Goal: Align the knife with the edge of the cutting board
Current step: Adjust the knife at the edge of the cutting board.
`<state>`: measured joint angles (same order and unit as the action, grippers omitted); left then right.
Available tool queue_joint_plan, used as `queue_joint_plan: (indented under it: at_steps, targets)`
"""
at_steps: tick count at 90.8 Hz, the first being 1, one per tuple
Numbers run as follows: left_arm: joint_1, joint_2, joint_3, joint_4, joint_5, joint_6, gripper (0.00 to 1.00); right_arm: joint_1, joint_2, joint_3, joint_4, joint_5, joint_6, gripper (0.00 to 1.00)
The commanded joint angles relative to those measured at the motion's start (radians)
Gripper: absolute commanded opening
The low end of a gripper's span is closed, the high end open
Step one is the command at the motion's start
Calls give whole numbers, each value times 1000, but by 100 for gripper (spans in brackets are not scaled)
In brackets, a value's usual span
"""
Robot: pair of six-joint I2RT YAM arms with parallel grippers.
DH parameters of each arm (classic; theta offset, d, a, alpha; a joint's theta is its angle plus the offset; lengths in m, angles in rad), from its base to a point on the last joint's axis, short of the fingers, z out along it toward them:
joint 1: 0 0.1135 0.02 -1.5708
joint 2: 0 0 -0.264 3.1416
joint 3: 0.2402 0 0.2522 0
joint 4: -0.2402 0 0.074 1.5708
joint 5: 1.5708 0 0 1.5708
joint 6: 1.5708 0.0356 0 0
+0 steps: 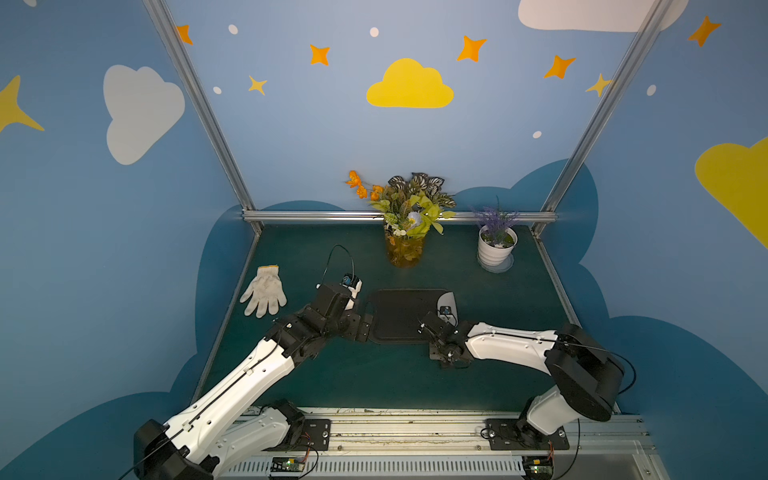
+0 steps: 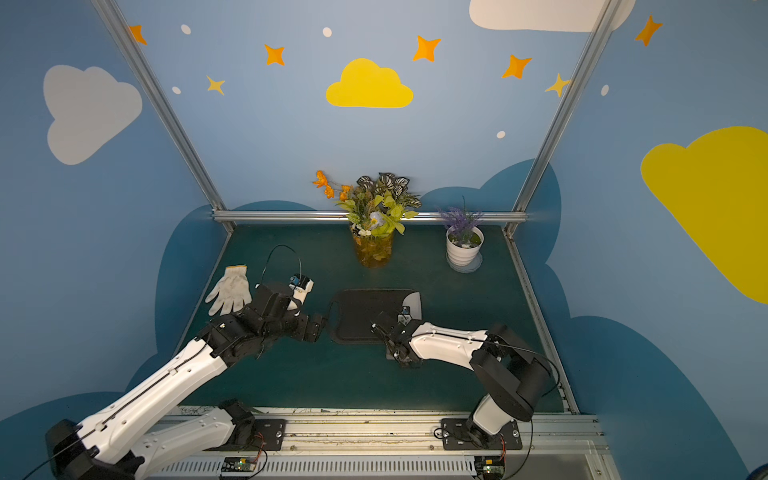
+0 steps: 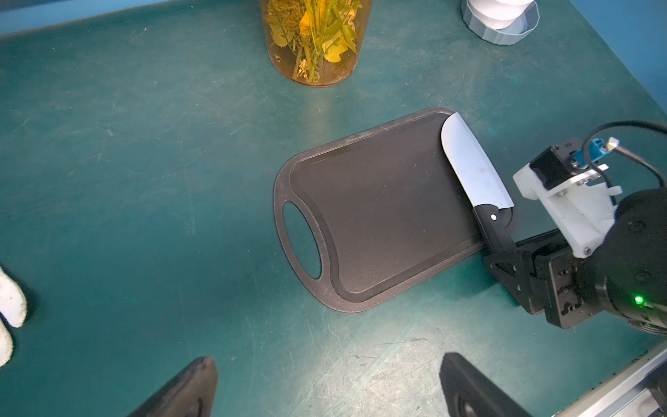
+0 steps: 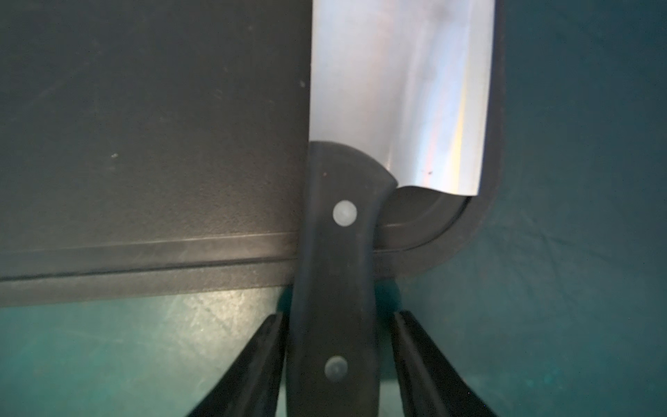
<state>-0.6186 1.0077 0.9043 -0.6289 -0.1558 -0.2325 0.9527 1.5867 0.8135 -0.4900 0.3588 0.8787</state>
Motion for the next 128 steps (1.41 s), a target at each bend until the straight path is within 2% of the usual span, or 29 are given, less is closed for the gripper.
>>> queue_joint_plan:
  at_steps: [1, 33, 104, 128]
  targets:
    - [-4, -14, -13, -15, -11, -2, 100, 6, -19, -21, -3, -10, 4, 51]
    - [-3, -10, -13, -16, -13, -2, 100, 15, -47, -56, 11, -4, 21, 45]
    - [-6, 10, -14, -12, 4, 0, 100, 21, -62, -69, 9, 9, 17, 45]
    - [-38, 31, -14, -7, 14, -7, 100, 21, -72, -83, 8, 15, 24, 44]
